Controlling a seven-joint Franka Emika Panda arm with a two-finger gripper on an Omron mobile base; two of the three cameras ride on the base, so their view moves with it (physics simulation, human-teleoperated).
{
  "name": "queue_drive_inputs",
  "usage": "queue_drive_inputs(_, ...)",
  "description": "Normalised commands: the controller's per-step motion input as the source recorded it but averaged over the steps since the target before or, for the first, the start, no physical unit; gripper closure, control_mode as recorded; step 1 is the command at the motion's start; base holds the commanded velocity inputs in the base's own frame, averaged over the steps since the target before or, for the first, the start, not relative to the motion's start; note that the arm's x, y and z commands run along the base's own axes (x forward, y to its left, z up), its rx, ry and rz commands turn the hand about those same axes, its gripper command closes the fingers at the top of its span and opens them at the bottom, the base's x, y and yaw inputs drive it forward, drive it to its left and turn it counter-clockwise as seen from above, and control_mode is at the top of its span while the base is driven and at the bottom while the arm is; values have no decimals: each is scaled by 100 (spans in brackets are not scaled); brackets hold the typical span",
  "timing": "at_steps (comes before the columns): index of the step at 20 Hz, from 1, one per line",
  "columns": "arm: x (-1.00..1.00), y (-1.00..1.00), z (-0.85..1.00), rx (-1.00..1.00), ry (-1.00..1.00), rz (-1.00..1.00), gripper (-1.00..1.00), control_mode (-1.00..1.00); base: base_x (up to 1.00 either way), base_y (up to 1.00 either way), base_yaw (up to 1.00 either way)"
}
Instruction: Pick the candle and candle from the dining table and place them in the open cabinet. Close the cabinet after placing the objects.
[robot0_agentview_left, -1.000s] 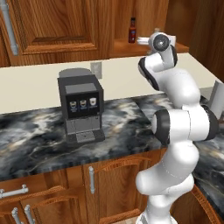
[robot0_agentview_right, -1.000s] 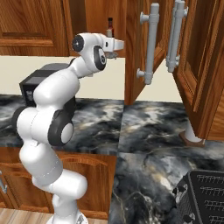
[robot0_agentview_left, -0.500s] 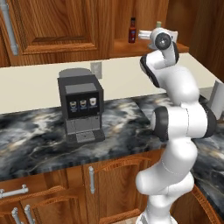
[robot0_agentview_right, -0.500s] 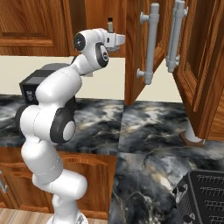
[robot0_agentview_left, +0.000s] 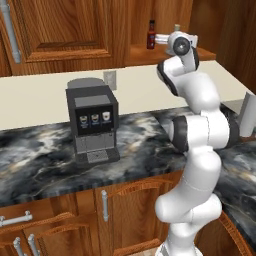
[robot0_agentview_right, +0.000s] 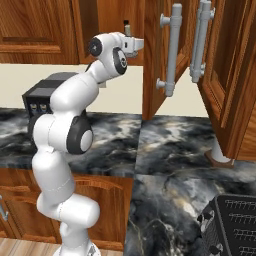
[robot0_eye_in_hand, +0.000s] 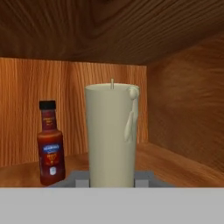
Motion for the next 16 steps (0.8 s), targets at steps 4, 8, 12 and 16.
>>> queue_drive_inputs(4,15,0,0,0,4,1,100,-100,0,0,0)
queue_drive_inputs(8,19,0,0,0,8,3,100,-100,0,0,0)
queue_drive_inputs(12,25,-4,0,2,10,4,100,-100,0,0,0)
queue_drive_inputs(16,28,-14,0,2,8,3,100,-100,0,0,0)
